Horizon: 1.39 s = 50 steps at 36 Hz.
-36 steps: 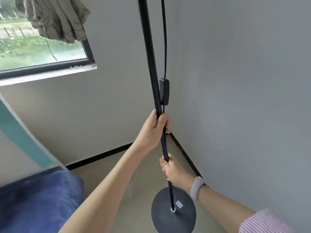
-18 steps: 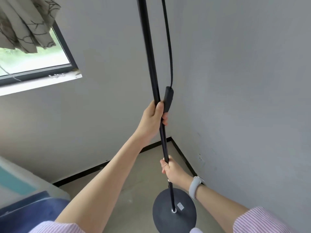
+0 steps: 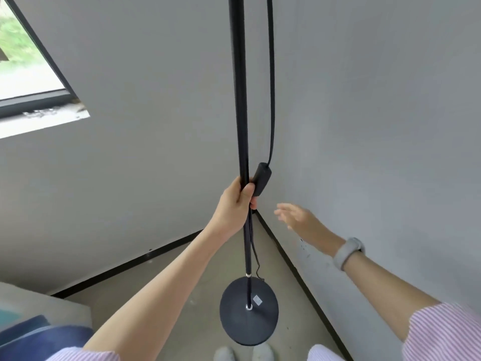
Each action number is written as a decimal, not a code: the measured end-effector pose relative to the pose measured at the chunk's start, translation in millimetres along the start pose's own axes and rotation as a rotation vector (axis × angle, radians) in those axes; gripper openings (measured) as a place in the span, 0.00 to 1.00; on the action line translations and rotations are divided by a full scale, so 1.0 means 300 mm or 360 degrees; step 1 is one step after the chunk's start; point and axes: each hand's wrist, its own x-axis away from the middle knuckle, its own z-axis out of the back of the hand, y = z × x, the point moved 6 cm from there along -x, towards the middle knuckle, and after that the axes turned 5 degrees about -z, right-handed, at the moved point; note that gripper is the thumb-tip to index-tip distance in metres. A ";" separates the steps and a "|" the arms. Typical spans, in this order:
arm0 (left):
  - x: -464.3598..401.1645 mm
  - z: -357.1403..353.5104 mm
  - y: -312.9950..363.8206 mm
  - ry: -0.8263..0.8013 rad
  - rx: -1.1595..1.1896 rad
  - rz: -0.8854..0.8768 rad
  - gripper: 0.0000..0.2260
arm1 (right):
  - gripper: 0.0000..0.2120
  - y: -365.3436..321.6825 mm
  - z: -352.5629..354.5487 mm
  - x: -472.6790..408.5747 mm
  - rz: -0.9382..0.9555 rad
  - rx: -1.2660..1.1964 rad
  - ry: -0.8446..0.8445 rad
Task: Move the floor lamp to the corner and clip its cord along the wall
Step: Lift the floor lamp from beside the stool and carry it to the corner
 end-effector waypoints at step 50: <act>-0.104 0.272 -0.656 0.0047 -0.0437 0.0621 0.14 | 0.10 -0.343 -0.159 -0.478 0.0192 0.0267 0.0486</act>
